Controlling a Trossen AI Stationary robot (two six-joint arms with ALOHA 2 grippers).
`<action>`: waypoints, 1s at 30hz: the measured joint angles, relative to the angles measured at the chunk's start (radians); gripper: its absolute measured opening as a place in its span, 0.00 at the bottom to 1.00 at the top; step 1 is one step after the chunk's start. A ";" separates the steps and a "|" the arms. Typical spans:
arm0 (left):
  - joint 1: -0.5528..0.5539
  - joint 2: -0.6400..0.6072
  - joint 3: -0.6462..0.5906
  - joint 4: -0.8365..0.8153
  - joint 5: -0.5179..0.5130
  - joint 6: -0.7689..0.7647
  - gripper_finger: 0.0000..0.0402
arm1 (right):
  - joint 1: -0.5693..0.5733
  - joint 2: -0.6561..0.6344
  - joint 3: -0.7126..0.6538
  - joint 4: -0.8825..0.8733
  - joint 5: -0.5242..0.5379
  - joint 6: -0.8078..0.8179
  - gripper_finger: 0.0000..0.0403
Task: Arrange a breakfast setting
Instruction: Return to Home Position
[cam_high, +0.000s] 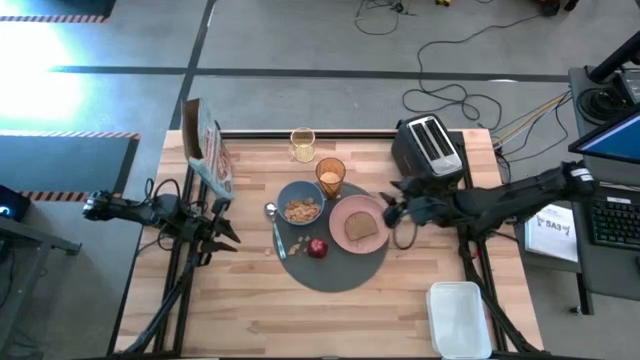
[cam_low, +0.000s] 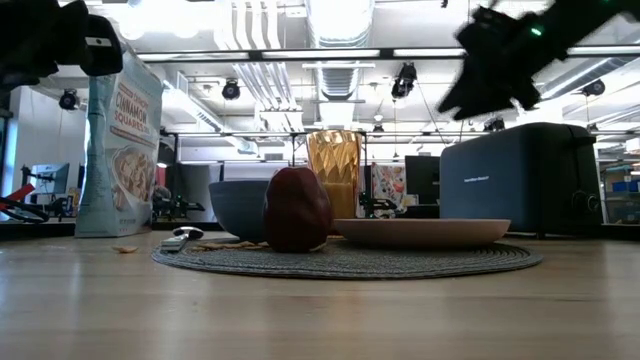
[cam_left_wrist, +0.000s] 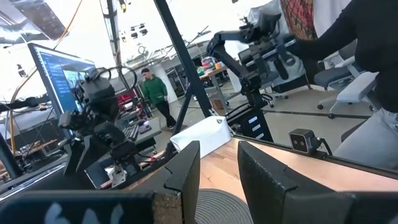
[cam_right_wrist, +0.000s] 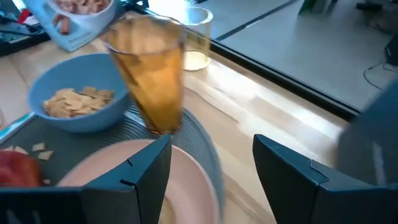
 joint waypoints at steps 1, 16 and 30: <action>0.000 0.000 0.000 0.000 0.000 0.000 0.23 | -0.006 -0.046 -0.037 0.000 0.000 0.000 0.53; -0.001 0.000 0.001 0.000 0.000 0.000 0.23 | -0.016 -0.491 -0.425 0.003 0.003 -0.281 0.53; 0.000 0.007 0.001 -0.001 0.000 0.000 0.23 | -0.019 -0.633 -0.527 -0.023 0.008 -0.835 0.53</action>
